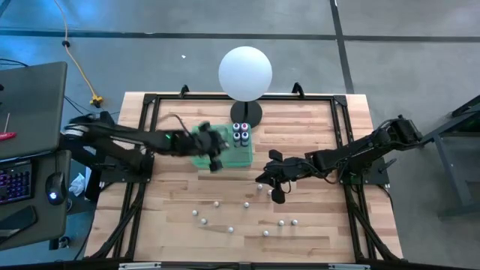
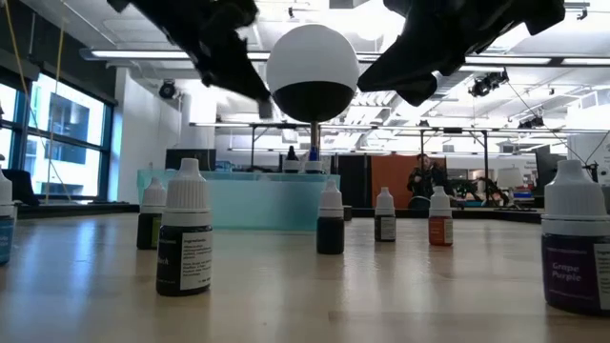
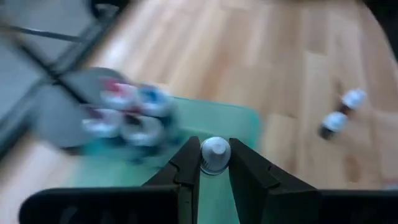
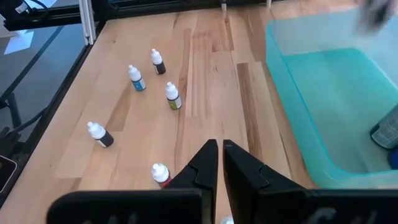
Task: Pick & Place food coloring
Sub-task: Put the green food coloring bottle into the green bin
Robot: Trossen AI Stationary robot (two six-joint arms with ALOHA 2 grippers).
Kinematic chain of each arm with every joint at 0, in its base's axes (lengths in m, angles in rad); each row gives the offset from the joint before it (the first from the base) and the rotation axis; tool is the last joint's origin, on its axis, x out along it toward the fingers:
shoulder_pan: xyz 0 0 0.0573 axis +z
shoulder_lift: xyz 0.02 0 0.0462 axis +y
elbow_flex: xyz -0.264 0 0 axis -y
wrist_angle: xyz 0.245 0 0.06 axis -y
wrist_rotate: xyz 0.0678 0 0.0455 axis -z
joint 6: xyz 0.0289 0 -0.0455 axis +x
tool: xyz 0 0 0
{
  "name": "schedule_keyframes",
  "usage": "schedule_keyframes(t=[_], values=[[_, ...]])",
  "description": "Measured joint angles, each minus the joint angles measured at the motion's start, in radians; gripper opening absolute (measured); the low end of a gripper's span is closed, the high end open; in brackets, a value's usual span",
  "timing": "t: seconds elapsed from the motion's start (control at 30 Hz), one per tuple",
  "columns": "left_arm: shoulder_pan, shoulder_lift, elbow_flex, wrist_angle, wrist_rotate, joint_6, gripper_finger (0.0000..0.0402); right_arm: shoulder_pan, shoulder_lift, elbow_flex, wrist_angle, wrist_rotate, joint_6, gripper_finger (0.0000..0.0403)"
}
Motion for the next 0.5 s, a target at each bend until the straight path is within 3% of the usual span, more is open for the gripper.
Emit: schedule_keyframes(t=[0.27,0.37,0.5], values=[[0.174,-0.228,-0.01,-0.211,-0.032,0.056,0.0056,0.0,0.0,0.0,-0.015,0.001,0.0,0.0016],[0.185,-0.243,-0.094,-0.17,-0.006,0.051,0.0056,0.0,0.0,0.0,-0.017,0.001,0.0,0.0016],[0.182,-0.238,-0.272,0.015,0.014,0.009,0.0056,0.0,0.0,0.0,-0.016,0.005,0.0,0.0016]])
